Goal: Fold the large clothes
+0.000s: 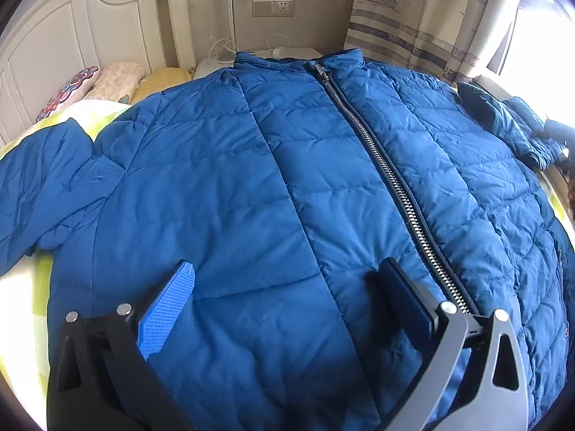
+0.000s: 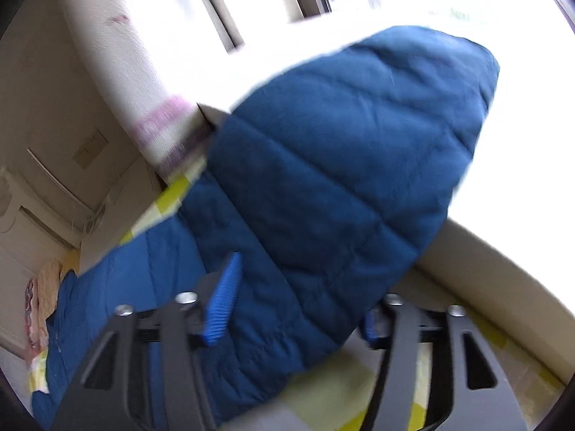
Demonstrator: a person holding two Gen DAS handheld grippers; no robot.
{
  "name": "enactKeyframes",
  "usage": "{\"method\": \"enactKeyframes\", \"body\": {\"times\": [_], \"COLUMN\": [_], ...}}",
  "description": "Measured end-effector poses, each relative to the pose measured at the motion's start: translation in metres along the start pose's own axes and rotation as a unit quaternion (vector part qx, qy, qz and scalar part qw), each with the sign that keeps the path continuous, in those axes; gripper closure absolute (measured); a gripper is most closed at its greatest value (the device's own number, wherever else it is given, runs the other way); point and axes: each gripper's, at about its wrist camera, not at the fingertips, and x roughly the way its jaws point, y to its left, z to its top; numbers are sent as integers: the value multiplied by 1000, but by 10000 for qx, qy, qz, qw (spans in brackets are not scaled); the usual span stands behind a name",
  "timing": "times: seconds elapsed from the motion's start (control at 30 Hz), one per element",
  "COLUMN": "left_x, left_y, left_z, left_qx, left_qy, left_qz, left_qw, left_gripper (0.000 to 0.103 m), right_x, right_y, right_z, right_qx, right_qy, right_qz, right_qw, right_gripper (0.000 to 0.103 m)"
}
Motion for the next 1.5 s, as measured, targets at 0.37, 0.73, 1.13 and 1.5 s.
{"method": "enactKeyframes", "body": {"times": [0.37,0.73,1.13,1.5], "left_x": [-5,-14,-16,-19], "left_y": [6,40,37,46], "left_z": [-3,-6,-7,-8], "left_qx": [-76,-931,-903,-1214], "left_qy": [-60,-366,-373,-502], "left_qz": [-154,-787,-735,-901], "left_qw": [9998,9919,9925,9872], "left_gripper": [2,2,2,2], "right_x": [-118,-52,-66,-67], "right_y": [209,257,120,160], "right_z": [-68,-221,-70,-70], "right_qx": [-3328,-5108,-1887,-1993], "right_qy": [-1532,948,772,550], "right_qz": [1644,1996,2150,2838], "right_qw": [9158,8308,9551,9363], "right_gripper": [72,23,20,77]}}
